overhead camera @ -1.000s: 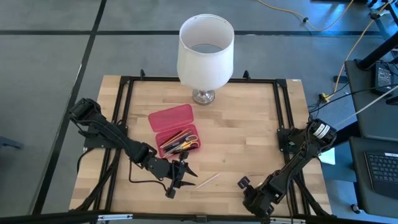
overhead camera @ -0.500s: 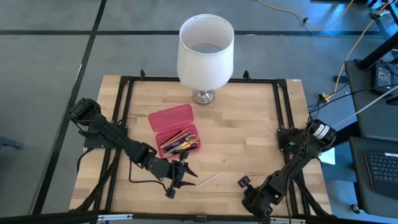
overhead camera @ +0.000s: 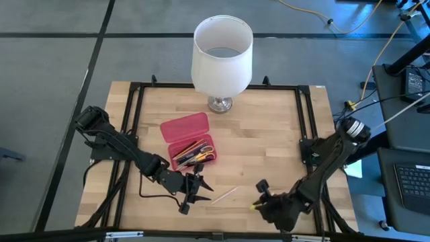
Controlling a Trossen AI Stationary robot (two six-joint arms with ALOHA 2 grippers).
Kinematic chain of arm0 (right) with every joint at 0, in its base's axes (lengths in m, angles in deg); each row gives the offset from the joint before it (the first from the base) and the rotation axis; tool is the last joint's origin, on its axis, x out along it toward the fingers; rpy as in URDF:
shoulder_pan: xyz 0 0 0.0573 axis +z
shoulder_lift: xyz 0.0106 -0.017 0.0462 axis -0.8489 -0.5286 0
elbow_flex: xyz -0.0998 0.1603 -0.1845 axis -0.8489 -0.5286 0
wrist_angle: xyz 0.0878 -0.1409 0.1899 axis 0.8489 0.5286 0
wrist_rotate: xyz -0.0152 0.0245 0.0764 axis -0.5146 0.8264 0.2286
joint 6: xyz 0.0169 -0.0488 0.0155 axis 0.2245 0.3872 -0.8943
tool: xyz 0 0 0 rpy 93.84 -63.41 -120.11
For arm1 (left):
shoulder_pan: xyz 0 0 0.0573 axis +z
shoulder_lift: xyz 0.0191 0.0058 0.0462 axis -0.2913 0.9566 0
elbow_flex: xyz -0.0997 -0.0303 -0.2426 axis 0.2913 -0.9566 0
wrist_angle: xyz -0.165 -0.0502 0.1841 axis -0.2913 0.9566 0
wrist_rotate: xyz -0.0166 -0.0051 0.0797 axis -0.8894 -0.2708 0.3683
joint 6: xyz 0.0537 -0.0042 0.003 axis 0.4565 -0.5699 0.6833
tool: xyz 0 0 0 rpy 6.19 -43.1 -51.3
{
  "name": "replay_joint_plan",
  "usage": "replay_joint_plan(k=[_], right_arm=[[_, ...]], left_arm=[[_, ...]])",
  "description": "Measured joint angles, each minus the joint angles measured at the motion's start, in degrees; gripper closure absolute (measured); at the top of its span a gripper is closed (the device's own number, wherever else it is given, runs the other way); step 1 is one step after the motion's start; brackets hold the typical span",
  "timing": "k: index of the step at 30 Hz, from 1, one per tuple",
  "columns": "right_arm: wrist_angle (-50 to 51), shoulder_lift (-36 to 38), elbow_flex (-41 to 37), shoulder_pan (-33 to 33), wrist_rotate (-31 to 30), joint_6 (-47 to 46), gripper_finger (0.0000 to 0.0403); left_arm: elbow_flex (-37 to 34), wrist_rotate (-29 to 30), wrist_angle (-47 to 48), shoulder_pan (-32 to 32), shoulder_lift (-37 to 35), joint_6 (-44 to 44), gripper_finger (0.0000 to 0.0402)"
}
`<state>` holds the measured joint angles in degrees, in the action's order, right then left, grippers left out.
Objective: Pick & place school supplies into a supply box
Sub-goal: Put the yellow pen into the red supply box
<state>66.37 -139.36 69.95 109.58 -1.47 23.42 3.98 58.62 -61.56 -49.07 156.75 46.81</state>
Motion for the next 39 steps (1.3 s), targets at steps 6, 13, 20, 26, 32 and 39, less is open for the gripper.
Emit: replay_joint_plan(k=[6, 13, 20, 26, 32, 39], right_arm=[[-8.4, 7.6, 0.0, 0.1, -16.2, 5.5, 0.0336], [-34.1, 10.0, 0.1, -1.0, -18.8, 25.7, 0.0327], [-50.0, 10.0, 0.1, -3.7, -7.0, 36.5, 0.0325], [-52.4, 9.4, 0.1, -7.4, 0.9, 36.3, 0.0325], [-53.9, 7.6, 0.1, -9.8, 4.6, 33.9, 0.0325], [-54.4, 5.4, 0.1, -10.7, 5.4, 33.7, 0.0325]], left_arm=[[0.0, 3.3, -3.5, 0.2, 2.0, 0.5, 0.0259], [0.0, 5.7, -23.5, 3.0, 9.8, 14.2, 0.0264], [0.9, -3.2, -42.3, 5.4, 18.5, 24.7, 0.0274], [4.6, -3.4, -44.9, 5.8, 22.7, 27.9, 0.0280], [6.3, -3.2, -44.9, 5.8, 23.3, 28.3, 0.0281], [6.4, -3.0, -45.4, 5.6, 23.3, 29.0, 0.0287]])
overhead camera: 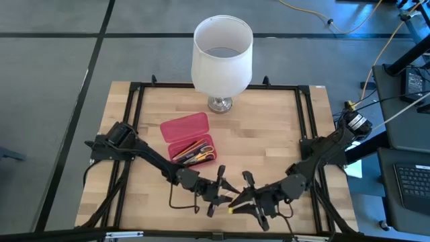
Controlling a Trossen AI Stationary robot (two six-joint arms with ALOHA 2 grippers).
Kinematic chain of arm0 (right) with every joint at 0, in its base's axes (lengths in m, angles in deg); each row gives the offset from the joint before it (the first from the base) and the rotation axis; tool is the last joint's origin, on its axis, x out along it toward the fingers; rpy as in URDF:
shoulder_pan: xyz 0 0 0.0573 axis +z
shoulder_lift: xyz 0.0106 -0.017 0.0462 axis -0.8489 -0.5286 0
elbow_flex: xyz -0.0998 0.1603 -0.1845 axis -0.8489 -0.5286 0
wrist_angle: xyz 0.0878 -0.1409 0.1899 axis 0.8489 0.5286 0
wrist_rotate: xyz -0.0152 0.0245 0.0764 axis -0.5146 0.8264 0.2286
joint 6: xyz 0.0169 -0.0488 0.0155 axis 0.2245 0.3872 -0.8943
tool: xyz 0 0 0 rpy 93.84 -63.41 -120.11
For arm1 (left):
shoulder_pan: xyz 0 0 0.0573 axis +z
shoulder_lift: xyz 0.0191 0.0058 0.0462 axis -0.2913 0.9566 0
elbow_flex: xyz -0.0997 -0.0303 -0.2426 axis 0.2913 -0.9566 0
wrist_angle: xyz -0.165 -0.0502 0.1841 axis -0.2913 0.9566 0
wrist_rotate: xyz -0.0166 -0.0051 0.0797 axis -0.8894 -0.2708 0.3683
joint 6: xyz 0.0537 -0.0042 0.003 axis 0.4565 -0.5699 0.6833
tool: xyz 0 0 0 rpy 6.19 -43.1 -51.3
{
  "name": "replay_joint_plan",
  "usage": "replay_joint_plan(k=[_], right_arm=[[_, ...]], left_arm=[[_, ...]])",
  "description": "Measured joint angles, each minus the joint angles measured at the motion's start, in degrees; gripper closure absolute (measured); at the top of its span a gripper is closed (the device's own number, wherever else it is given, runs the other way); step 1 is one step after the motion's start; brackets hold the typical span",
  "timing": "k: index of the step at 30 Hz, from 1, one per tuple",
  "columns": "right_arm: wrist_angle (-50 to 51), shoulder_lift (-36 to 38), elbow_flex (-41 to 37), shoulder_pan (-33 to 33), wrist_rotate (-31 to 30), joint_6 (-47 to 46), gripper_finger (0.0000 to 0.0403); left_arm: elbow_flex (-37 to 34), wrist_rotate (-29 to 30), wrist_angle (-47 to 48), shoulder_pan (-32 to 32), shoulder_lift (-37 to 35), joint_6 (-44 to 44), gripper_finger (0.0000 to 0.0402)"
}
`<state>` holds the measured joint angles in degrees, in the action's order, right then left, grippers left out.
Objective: Pick & place school supplies into a supply box
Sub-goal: Put the yellow pen into the red supply box
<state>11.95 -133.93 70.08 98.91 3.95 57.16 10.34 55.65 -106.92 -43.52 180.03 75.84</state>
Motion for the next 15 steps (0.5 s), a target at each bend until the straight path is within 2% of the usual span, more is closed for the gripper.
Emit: replay_joint_plan(k=[15], right_arm=[[5.1, -0.1, 0.0, 0.0, -1.5, -3.2, 0.0325]], left_arm=[[0.0, -0.4, -4.8, -2.5, -0.2, 3.0, 0.0315]])
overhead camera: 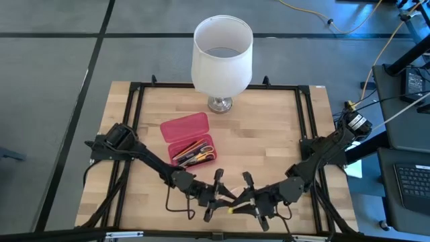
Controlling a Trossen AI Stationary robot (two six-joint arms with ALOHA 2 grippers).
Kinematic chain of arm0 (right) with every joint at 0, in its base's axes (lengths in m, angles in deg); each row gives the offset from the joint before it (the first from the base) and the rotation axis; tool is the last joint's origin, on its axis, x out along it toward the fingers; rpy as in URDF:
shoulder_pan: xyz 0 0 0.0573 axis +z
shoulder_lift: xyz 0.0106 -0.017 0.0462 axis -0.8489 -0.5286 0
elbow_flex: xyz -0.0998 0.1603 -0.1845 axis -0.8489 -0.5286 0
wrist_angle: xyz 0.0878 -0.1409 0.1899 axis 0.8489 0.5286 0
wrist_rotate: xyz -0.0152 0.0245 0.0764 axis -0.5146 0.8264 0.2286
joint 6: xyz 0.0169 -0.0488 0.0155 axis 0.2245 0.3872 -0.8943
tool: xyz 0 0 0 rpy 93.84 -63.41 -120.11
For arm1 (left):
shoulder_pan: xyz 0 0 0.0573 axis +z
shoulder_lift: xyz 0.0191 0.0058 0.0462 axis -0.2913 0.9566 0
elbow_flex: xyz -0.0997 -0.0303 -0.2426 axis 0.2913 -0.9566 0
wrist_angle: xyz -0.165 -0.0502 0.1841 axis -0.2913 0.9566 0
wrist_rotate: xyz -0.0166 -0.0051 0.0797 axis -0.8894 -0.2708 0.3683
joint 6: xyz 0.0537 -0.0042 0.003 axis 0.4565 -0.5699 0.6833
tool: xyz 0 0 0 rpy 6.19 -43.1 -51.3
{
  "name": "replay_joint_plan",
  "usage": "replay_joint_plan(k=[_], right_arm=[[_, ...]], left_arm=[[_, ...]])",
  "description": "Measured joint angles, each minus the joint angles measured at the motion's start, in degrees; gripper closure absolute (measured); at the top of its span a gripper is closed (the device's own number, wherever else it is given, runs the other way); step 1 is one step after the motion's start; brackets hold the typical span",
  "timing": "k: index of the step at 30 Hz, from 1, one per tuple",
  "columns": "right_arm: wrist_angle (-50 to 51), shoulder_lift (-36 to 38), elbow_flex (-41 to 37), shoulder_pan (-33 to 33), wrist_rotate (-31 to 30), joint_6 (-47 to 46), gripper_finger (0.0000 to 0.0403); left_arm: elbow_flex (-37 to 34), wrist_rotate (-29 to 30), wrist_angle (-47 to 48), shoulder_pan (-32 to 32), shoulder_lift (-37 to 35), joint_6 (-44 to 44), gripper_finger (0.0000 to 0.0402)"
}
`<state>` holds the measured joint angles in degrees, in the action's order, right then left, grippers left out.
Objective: Pick & place school supplies into a supply box
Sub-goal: Put the yellow pen into the red supply box
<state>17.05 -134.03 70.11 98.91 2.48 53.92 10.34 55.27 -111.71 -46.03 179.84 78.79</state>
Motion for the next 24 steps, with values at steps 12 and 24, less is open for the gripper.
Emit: replay_joint_plan(k=[12, 24], right_arm=[[0.4, 0.0, 0.0, 0.0, 0.0, -0.2, 0.0324], [0.6, 0.0, 0.0, -0.1, -0.3, -5.6, 0.0323]], left_arm=[[0.0, 0.1, -0.8, -0.1, -0.1, 0.8, 0.0382], [0.0, 2.8, -0.4, -0.2, -0.1, 0.3, 0.0378]])
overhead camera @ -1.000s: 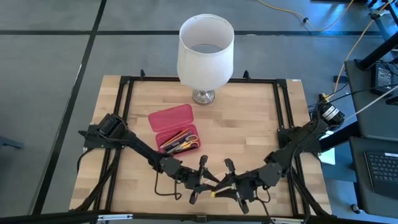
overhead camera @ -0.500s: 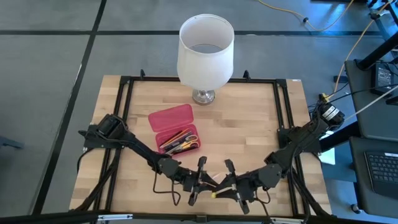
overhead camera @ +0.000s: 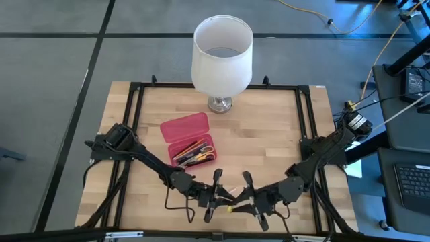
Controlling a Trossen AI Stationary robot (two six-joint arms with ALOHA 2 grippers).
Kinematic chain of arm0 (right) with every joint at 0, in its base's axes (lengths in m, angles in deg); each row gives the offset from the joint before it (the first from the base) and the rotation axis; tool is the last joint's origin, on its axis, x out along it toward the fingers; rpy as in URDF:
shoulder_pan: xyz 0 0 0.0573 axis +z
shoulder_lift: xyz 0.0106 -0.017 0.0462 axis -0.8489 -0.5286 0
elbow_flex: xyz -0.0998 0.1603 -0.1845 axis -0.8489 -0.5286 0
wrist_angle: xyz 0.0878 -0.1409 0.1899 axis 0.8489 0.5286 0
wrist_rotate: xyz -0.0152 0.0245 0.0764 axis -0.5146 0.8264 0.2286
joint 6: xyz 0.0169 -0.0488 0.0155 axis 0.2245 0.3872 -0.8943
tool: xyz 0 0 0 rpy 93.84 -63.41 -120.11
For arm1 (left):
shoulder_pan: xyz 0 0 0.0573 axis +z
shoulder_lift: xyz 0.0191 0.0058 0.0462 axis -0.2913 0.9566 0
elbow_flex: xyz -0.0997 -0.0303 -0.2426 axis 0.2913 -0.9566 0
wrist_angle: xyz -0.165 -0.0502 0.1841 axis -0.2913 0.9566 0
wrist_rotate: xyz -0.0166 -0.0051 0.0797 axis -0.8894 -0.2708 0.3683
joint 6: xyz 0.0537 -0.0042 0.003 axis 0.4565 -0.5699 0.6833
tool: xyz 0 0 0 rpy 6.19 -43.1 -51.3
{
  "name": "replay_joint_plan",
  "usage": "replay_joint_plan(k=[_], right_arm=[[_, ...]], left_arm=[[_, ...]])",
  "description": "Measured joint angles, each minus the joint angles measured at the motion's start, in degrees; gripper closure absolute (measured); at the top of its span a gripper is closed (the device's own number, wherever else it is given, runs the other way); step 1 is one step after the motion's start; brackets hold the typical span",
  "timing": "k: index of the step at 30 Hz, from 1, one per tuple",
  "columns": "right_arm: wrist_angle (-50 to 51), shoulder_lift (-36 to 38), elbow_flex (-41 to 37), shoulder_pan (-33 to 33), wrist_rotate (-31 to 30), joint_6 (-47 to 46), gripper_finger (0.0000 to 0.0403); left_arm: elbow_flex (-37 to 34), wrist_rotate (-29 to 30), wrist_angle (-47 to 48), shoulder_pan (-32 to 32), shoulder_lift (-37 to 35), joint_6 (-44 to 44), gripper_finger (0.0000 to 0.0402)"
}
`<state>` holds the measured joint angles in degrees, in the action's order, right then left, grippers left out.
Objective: Pick & place school supplies into a supply box
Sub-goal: Put the yellow pen into the red supply box
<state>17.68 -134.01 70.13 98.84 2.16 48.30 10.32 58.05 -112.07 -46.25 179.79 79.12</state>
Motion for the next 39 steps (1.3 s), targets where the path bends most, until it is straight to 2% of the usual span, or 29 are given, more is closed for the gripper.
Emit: replay_joint_plan(k=[4, 9, 14, 17, 20, 25, 30, 34, 39], right_arm=[[0.2, 0.0, 0.0, 0.0, 0.0, -1.8, 0.0301], [0.4, 0.0, 0.0, 0.6, -2.0, -1.8, 0.0239], [9.1, 1.1, 0.0, 2.6, -11.4, -1.7, 0.0188], [18.1, 2.9, 0.0, 4.4, -19.2, -6.3, 0.0174], [27.2, 5.0, 0.0, 6.4, -24.9, -14.8, 0.0169], [40.6, 6.9, 0.0, 8.3, -24.5, -28.0, 0.0172], [46.9, 5.9, 0.0, 8.2, -24.2, -34.4, 0.0173], [46.8, 4.4, 0.0, 7.6, -24.2, -34.5, 0.0173], [46.8, 2.6, 0.0, 6.7, -23.7, -34.5, 0.0173]], left_arm=[[0.0, 0.3, 1.2, 0.1, -0.1, -1.1, 0.0377], [0.0, 3.0, 2.0, 0.2, -0.1, -1.7, 0.0377], [0.0, 12.9, 6.9, 0.1, -0.7, -2.6, 0.0377], [0.0, 19.5, 15.8, 0.2, -2.8, -5.6, 0.0377], [0.0, 23.5, 28.0, 0.2, -6.2, -14.0, 0.0377], [0.0, 23.0, 54.2, 0.6, -12.7, -33.4, 0.0377], [0.0, 21.5, 76.8, 3.6, -17.4, -52.2, 0.0377], [0.0, 15.8, 88.5, 7.7, -18.1, -61.9, 0.0377], [-0.1, 5.9, 96.8, 13.1, -17.4, -66.0, 0.0377]])
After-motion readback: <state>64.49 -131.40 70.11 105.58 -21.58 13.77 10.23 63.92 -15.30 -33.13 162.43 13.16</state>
